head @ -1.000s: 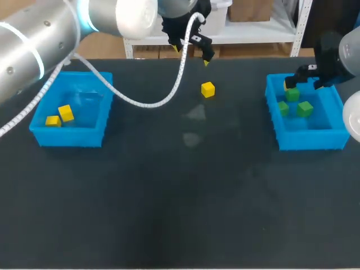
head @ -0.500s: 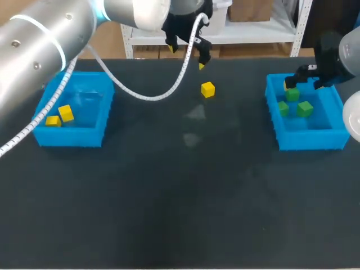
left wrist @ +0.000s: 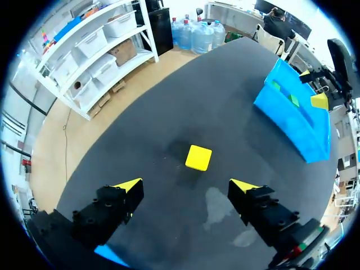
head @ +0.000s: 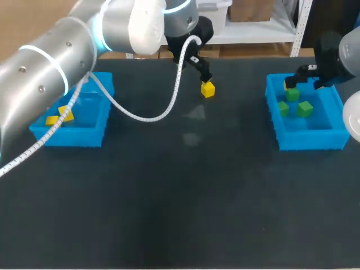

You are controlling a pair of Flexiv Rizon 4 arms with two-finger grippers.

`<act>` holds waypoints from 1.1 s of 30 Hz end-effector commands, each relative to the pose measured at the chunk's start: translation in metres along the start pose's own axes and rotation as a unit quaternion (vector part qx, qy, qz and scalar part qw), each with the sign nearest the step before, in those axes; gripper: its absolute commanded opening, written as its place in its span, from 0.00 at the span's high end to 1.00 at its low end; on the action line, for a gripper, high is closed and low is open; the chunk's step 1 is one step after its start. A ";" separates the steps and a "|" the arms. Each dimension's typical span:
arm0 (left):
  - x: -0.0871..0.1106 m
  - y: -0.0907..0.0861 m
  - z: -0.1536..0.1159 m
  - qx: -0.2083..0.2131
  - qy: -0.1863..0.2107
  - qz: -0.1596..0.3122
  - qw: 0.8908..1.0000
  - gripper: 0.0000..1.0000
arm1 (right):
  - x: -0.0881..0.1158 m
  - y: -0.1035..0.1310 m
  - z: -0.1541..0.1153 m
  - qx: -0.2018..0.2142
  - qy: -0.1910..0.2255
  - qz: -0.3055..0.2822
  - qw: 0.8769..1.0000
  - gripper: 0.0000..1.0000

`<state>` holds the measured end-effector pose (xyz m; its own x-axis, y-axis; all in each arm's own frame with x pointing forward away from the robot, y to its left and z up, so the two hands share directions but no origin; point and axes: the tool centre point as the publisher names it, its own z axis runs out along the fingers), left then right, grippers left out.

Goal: Put the green cubes in the right bin and the yellow cubes in the left bin.

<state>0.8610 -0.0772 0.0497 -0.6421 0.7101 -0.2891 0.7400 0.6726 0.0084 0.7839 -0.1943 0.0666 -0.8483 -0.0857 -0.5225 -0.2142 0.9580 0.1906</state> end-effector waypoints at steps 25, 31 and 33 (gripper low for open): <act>-0.041 -0.013 0.078 0.019 0.046 0.048 0.998 0.00 | 0.002 0.002 -0.002 0.004 -0.002 0.001 1.000 0.00; -0.038 -0.015 0.087 -0.016 0.044 0.059 0.997 1.00 | 0.002 0.002 -0.002 0.004 -0.002 0.001 1.000 0.00; -0.034 -0.014 0.089 -0.025 0.042 0.057 0.997 1.00 | 0.002 0.002 -0.002 0.004 -0.002 0.001 1.000 0.00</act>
<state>0.8792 -0.1217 -0.0222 -0.5407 0.7782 -0.3194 0.8041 0.5897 0.0755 0.7839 -0.1943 0.0666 -0.8483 -0.0857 -0.5225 -0.2141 0.9580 0.1906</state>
